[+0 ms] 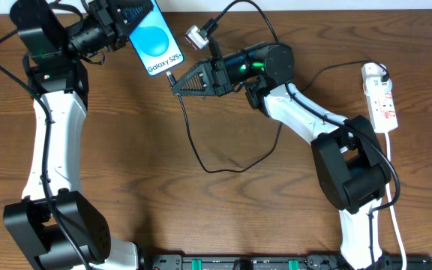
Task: Plug charger to phone and switch on socket
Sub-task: 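Push the connector into the phone's bottom port with the right gripper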
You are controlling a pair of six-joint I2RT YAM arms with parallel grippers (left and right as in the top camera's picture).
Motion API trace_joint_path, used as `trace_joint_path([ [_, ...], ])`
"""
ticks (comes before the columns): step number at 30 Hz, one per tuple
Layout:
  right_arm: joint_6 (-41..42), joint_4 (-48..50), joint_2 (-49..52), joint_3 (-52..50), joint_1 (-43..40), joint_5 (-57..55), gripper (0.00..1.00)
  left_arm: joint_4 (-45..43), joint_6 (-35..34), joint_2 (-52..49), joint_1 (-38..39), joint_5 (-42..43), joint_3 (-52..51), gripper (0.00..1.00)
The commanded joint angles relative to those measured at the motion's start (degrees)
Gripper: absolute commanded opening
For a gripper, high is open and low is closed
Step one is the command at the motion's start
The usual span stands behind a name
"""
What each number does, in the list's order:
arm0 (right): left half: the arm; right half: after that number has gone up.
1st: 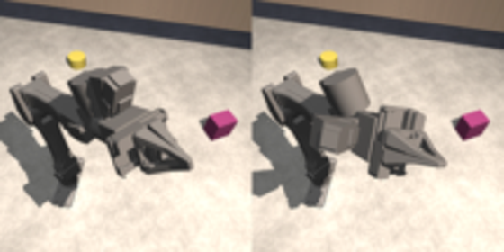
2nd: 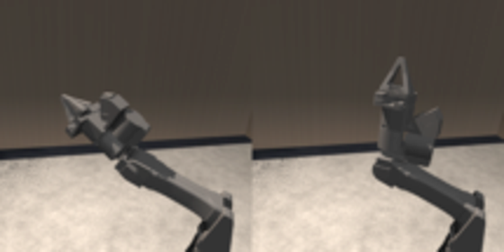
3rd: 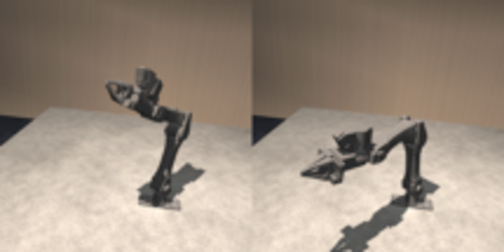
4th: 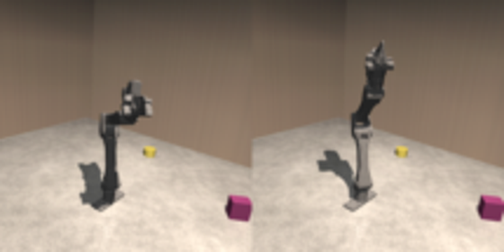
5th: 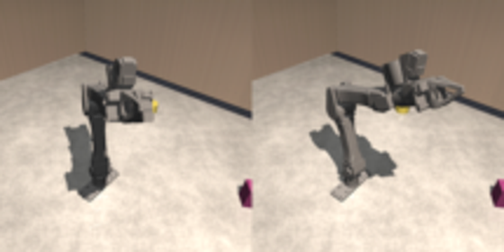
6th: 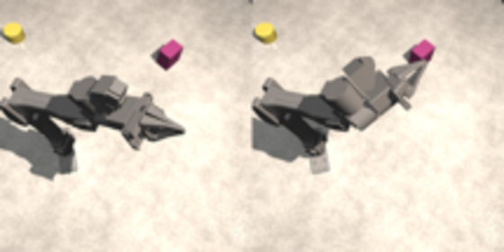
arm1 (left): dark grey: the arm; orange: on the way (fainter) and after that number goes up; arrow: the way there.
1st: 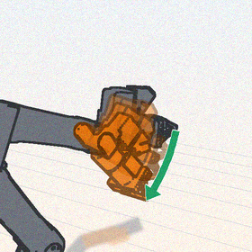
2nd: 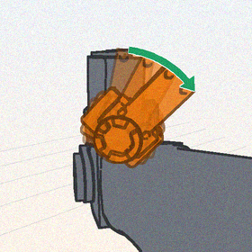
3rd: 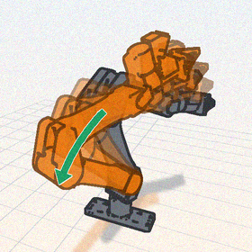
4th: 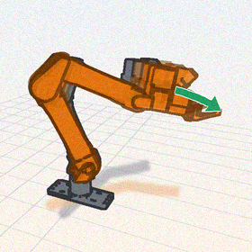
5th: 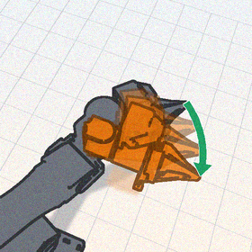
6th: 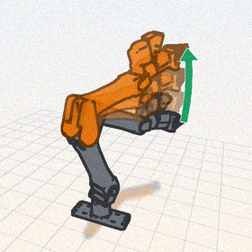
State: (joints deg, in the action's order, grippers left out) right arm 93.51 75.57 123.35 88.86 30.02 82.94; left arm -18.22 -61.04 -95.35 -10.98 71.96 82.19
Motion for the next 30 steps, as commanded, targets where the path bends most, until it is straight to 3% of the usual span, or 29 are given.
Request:
trace_joint_path([
  [1,0.1,0.3,-1.6,0.3,0.0,-0.1,0.01,-0.2,1.0,0.6,0.0,1.1,0.4,0.07],
  [30,-0.3,0.3,-1.6,0.3,-0.3,-1.3,0.01,-0.1,2.3,0.6,0.1,3.9,0.4,0.07],
])
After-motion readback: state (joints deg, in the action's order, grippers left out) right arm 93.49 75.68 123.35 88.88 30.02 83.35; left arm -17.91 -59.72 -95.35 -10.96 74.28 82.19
